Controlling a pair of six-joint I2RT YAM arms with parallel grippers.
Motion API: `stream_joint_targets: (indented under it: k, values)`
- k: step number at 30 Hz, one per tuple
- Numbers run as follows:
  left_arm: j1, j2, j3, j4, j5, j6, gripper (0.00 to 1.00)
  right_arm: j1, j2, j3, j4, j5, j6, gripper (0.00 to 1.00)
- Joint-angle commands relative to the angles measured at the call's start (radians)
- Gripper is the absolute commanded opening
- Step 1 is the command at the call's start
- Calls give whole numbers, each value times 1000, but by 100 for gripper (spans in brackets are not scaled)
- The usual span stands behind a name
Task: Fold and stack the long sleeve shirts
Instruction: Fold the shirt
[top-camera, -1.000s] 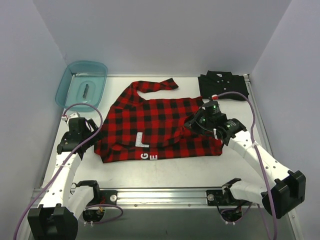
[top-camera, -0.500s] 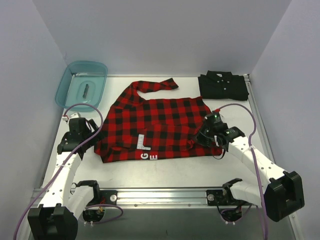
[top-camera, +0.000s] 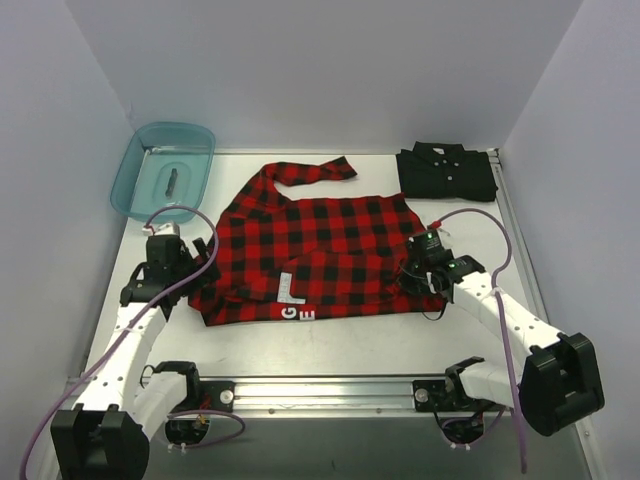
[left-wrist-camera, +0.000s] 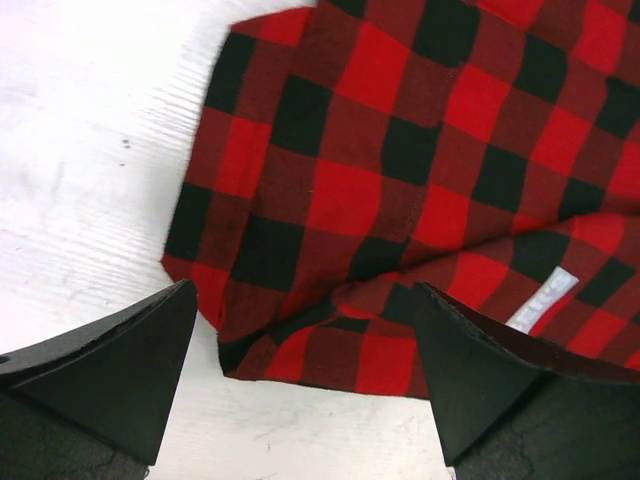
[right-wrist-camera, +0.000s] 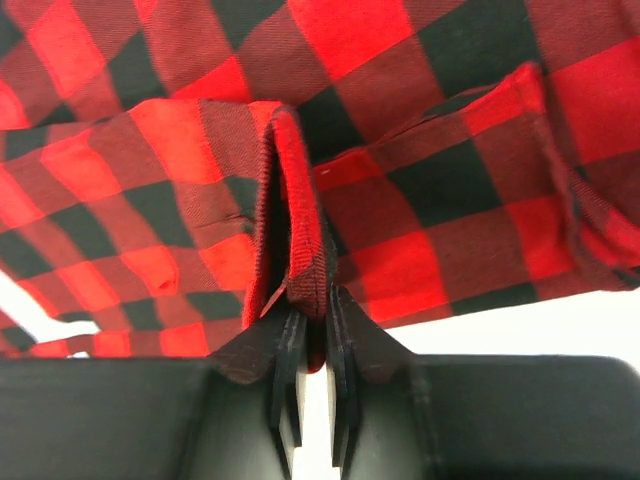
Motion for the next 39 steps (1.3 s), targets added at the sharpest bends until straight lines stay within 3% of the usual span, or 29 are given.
stream_joint_targets:
  k: [1,2,4,5,8,11,14,17,21,28,32,36,39]
  values:
    - [-32,-3,3,69,72,35,97,-12,16,5,-4,97,-40,13]
    - [-39,-5,8,69,97,35,97,-15,14,11,-11,108,-48,26]
    - [-58,-2,22,62,146,24,97,-15,5,38,-56,131,-72,41]
    - [-68,-3,26,60,163,12,97,-15,-3,67,-72,139,-80,54]
    - [-158,-10,43,72,191,-61,97,-6,-44,116,-87,87,-98,62]
    - [-303,19,39,135,145,-144,94,14,-73,126,-22,-31,-101,61]
    - [-358,91,13,235,127,-216,88,19,-46,100,118,-146,-82,60]
    - [-356,162,-36,351,98,-287,78,20,32,71,241,-237,-54,58]
    - [-335,239,-144,497,30,-345,58,11,127,17,367,-266,-60,56]
    - [-248,329,-265,604,29,-414,47,-107,235,-147,532,-346,-94,52]
    - [-162,317,-329,612,44,-439,43,-219,247,-239,565,-392,-115,52]
    - [-143,238,-337,586,41,-440,42,-296,191,-247,517,-406,-137,52]
    - [-158,157,-294,516,61,-417,49,-279,108,-191,462,-412,-132,53]
